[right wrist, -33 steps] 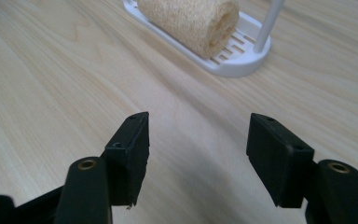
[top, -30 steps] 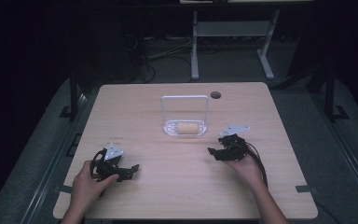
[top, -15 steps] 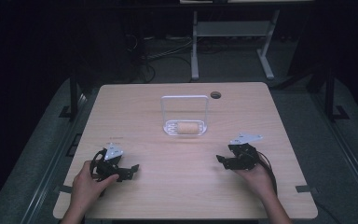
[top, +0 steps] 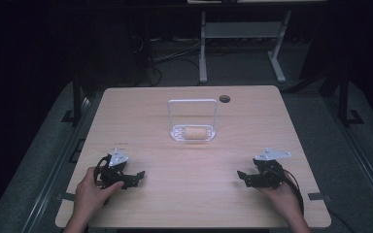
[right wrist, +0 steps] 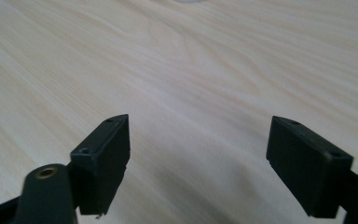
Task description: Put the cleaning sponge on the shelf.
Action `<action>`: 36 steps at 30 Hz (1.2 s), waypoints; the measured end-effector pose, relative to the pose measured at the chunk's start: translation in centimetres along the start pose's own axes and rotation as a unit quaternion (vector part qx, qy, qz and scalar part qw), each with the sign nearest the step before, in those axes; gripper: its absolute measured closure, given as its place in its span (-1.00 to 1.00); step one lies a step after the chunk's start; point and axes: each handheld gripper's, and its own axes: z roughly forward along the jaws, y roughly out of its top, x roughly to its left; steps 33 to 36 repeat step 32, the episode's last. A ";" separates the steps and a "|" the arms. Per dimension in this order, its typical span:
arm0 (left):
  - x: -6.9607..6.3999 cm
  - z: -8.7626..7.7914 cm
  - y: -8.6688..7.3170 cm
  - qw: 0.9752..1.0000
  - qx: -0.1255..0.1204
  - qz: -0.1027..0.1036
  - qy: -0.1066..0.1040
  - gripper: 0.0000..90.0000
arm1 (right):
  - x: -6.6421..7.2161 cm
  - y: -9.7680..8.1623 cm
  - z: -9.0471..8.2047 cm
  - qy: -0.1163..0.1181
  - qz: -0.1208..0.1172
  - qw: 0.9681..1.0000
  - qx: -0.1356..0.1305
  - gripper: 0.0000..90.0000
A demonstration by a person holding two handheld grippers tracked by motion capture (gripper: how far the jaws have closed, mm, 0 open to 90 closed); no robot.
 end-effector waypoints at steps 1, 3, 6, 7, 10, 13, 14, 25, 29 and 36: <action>0.0 0.0 0.0 1.000 0.000 0.000 0.000 -0.72 | 0.0 0.0 0.0 0.000 0.000 1.000 0.000 -0.58; 0.0 0.0 0.0 1.000 0.000 0.000 0.000 -0.72 | -0.1 -0.6 -0.2 -0.004 0.006 1.000 0.002 -0.62; 0.0 0.0 0.0 1.000 0.000 0.000 0.000 -0.72 | -0.2 -1.6 -0.4 -0.018 0.009 1.000 0.005 -0.69; 0.0 0.0 0.0 1.000 0.000 0.000 0.000 -0.72 | -0.2 -1.9 -0.5 -0.020 0.008 1.000 0.006 -0.70; 0.0 0.0 0.0 1.000 0.000 0.000 0.000 -0.72 | -0.3 -2.6 -0.9 -0.027 0.014 1.000 -0.002 -0.70; 0.0 0.0 0.0 1.000 0.000 0.000 0.000 -0.72 | -0.4 -3.3 -1.2 -0.036 0.019 0.999 -0.009 -0.70; 0.0 0.0 0.0 1.000 0.000 0.000 0.000 -0.72 | -0.4 -3.3 -1.2 -0.036 0.019 0.999 -0.009 -0.70; 0.0 0.0 0.0 1.000 0.000 0.000 0.000 -0.72 | -0.4 -4.0 -0.9 -0.055 0.024 0.998 0.000 -0.70; 0.0 0.0 0.0 1.000 0.000 0.000 0.000 -0.72 | -0.4 -4.0 -0.9 -0.054 0.025 0.998 0.001 -0.70; 0.0 0.0 0.0 1.000 0.000 0.000 0.000 -0.72 | -0.4 -4.0 -0.9 -0.054 0.025 0.998 0.002 -0.71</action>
